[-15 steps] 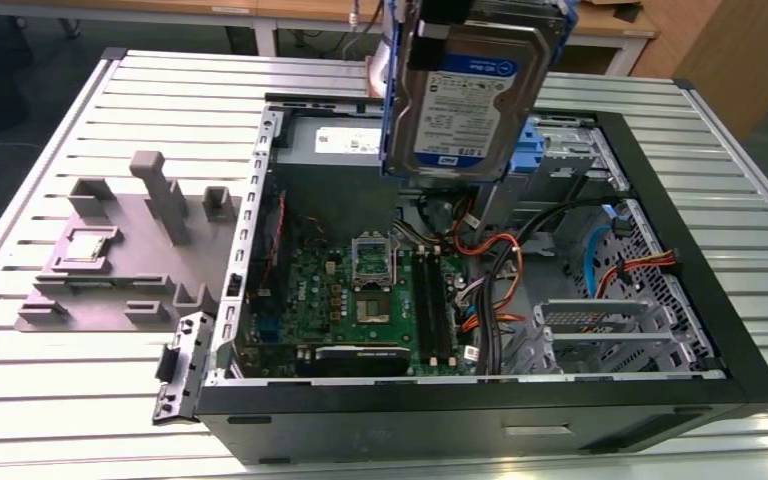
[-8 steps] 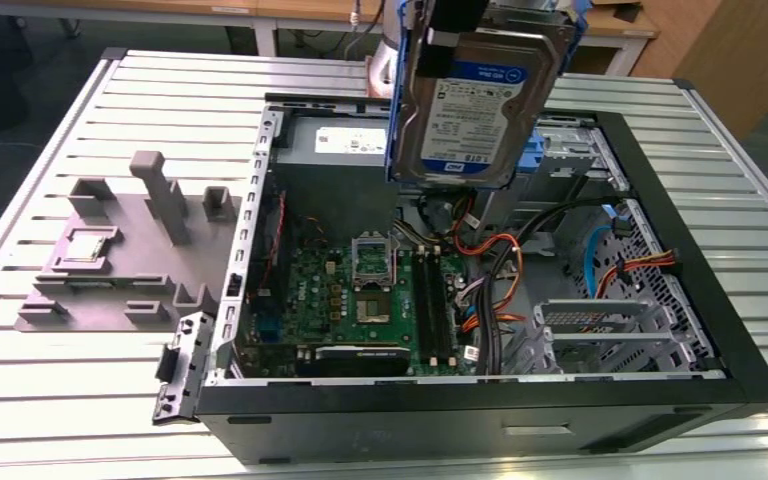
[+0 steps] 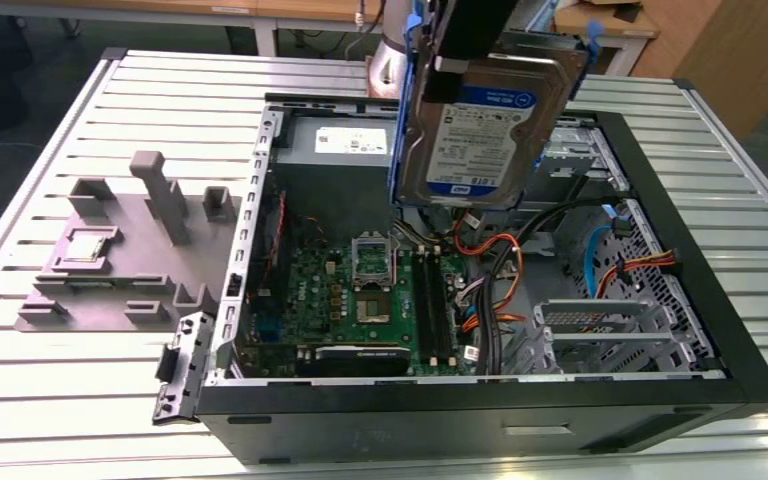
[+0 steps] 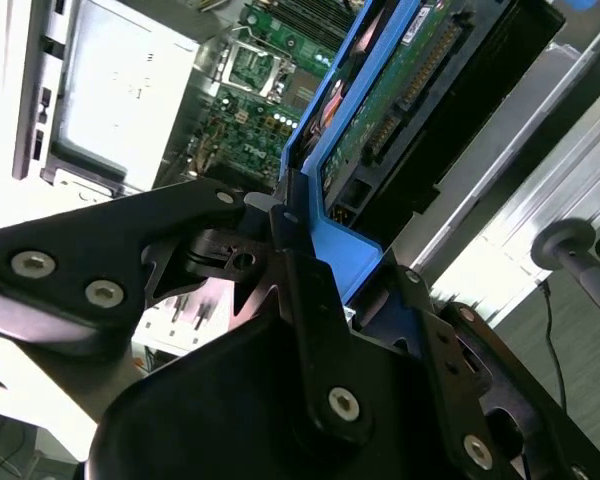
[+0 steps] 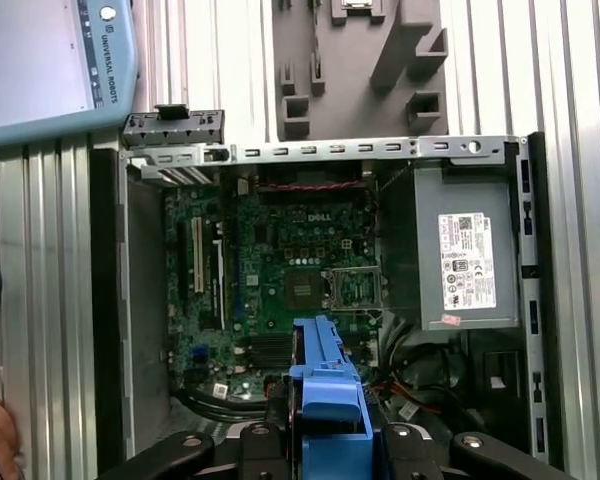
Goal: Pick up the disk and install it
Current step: 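Insert the disk into the insertion slot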
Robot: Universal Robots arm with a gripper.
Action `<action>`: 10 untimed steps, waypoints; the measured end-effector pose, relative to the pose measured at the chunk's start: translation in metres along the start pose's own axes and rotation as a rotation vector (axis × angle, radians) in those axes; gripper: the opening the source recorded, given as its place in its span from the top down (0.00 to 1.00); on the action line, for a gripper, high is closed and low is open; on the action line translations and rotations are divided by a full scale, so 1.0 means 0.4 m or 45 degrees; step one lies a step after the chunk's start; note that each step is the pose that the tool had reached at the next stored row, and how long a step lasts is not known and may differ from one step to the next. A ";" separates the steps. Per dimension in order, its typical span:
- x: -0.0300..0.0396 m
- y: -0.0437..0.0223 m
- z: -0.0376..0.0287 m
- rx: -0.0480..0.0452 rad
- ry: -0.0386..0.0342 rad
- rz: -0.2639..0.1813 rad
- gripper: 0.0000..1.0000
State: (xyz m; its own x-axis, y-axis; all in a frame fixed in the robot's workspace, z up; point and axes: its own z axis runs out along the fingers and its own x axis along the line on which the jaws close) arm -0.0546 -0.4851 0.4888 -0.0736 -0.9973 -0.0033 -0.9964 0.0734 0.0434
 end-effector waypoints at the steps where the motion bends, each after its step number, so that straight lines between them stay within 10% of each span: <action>1: 0.002 -0.005 0.001 0.000 -0.0001 0.000 0.63; 10: 0.004 -0.041 0.005 0.000 0.0002 0.000 0.63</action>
State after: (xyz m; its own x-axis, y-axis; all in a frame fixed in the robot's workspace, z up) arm -0.0385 -0.4880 0.4860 -0.0732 -0.9973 -0.0031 -0.9964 0.0730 0.0434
